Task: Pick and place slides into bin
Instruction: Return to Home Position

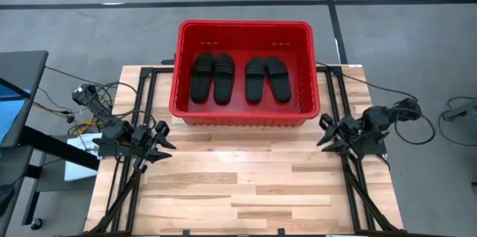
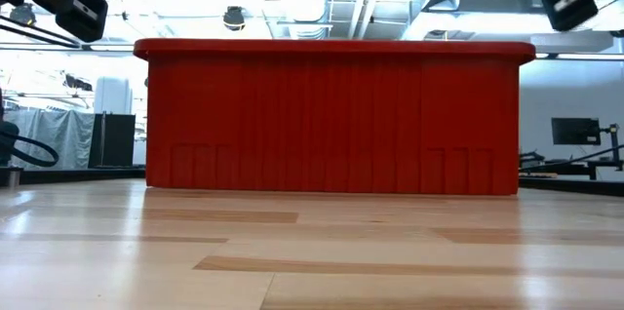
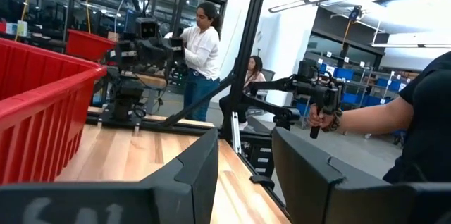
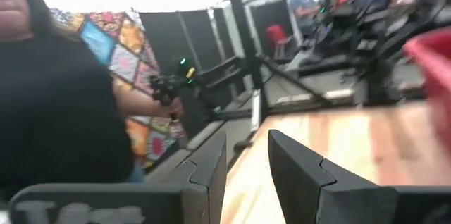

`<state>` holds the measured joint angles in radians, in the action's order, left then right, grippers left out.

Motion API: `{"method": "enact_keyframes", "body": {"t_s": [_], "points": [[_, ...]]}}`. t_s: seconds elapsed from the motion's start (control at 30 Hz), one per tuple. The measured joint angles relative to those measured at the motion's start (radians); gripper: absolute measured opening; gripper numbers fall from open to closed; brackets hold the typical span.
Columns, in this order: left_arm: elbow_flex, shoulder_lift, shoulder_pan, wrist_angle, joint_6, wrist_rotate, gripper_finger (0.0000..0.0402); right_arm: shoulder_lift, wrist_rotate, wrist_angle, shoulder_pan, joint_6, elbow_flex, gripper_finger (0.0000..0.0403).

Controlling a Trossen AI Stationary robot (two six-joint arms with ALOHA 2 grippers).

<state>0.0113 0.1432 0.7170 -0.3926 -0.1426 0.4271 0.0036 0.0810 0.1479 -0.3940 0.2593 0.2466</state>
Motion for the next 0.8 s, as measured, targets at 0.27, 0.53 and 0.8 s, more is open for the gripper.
{"method": "enact_keyframes", "body": {"t_s": [0.27,0.53,0.8], "points": [[0.000,0.000,0.001,0.005,-0.001,-0.002,0.0125,0.000,-0.160,-0.091,-0.094,0.018,-0.126,0.0098],[0.000,0.000,0.001,0.008,0.005,0.014,0.0125,0.016,-0.351,-0.211,-0.134,-0.001,-0.240,0.0098],[-0.001,0.002,0.001,0.016,0.054,0.141,0.0125,0.027,-0.518,-0.217,-0.134,-0.067,-0.240,0.0098]]}}
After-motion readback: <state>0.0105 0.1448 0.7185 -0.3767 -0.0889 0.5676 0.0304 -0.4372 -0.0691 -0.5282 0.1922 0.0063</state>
